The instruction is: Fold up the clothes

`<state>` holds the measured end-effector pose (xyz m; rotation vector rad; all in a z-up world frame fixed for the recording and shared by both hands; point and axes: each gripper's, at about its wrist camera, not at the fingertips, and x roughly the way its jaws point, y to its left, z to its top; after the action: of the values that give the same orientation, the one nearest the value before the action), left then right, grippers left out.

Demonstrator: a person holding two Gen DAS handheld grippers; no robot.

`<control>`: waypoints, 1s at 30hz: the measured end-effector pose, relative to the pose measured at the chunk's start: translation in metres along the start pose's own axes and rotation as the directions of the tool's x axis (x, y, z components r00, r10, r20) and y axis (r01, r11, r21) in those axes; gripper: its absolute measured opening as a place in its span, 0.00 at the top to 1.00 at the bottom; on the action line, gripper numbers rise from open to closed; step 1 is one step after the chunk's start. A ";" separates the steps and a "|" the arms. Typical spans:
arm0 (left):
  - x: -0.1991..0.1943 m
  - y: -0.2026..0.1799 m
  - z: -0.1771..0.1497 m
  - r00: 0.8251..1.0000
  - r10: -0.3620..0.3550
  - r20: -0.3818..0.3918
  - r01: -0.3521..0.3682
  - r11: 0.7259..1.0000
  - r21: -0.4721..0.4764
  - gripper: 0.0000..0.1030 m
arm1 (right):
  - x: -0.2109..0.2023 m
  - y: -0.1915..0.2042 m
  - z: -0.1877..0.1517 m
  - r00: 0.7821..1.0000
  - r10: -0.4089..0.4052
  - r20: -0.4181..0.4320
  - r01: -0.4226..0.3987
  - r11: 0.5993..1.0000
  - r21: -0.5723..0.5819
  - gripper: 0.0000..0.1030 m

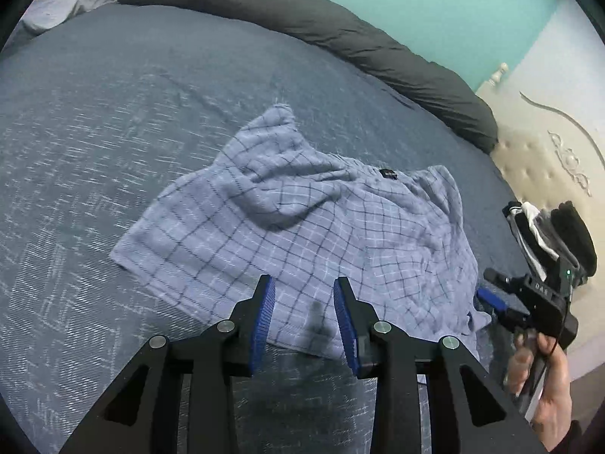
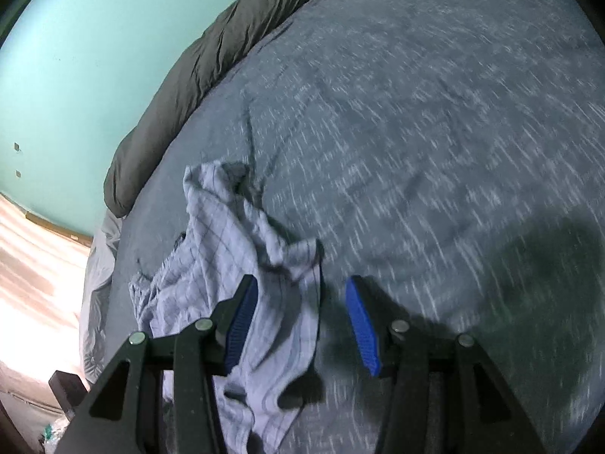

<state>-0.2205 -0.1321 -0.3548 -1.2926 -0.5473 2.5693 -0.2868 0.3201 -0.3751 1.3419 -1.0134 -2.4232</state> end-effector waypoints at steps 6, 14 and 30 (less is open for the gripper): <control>0.007 0.000 0.006 1.000 0.009 -0.007 -0.009 1.000 -0.014 0.66 | 0.011 -0.001 0.016 1.000 0.022 0.010 -0.022 1.000 -0.013 0.55; 0.007 0.002 0.008 1.000 0.016 -0.012 -0.016 1.000 -0.017 0.66 | 0.020 0.006 0.014 1.000 0.022 -0.014 -0.023 0.995 -0.097 0.95; 0.012 0.000 0.008 1.000 0.025 -0.017 -0.026 1.000 -0.010 0.66 | -0.055 -0.031 0.043 0.976 -0.022 0.214 0.036 0.998 -0.060 0.97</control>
<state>-0.2338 -0.1296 -0.3594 -1.3320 -0.5446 2.5768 -0.2855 0.3894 -0.3431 1.1013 -0.9613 -2.6421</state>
